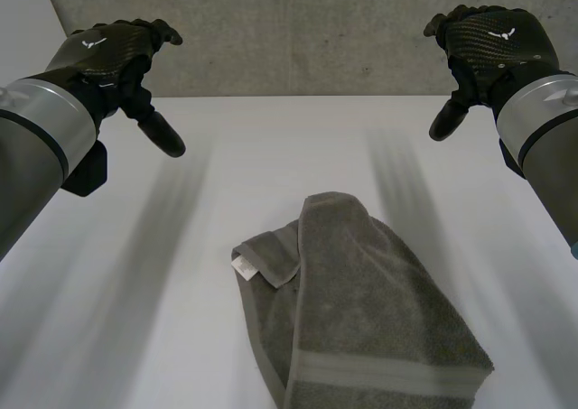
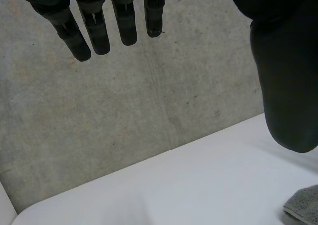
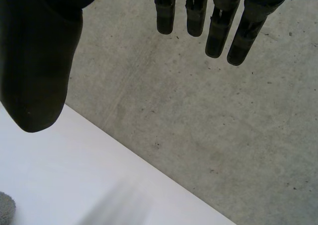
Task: Fold the towel.
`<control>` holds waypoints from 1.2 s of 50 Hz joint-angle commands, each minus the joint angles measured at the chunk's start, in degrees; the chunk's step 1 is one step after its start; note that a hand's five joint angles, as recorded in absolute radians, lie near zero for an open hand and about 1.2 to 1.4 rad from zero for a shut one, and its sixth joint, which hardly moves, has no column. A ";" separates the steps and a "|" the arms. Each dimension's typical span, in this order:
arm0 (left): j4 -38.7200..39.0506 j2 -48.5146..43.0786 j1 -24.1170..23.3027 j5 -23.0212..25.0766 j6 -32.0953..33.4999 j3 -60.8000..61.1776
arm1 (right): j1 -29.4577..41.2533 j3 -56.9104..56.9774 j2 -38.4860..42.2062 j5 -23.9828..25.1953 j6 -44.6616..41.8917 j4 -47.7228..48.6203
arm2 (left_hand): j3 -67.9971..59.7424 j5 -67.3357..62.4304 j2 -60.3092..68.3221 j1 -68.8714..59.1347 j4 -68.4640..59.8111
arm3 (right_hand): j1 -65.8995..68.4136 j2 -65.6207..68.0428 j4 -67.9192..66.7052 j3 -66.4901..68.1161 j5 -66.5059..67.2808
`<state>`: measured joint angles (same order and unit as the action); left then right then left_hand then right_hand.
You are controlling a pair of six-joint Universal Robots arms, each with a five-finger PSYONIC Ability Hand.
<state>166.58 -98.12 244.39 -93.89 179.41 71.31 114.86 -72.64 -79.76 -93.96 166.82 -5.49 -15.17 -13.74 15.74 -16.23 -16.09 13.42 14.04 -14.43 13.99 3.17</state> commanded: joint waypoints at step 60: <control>10.96 -35.65 -9.46 9.35 16.94 -0.72 | 4.94 -43.30 -3.01 28.13 -24.88 16.48 | -64.83 -56.26 64.26 -63.77 -63.91 | 66.58 65.96 -65.57 66.01 66.83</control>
<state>177.47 -132.56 235.10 -83.99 196.52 72.61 120.88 -117.78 -78.95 -65.84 141.27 9.38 -83.52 -82.35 82.02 -80.80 -83.60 76.93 76.11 -76.42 76.49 67.53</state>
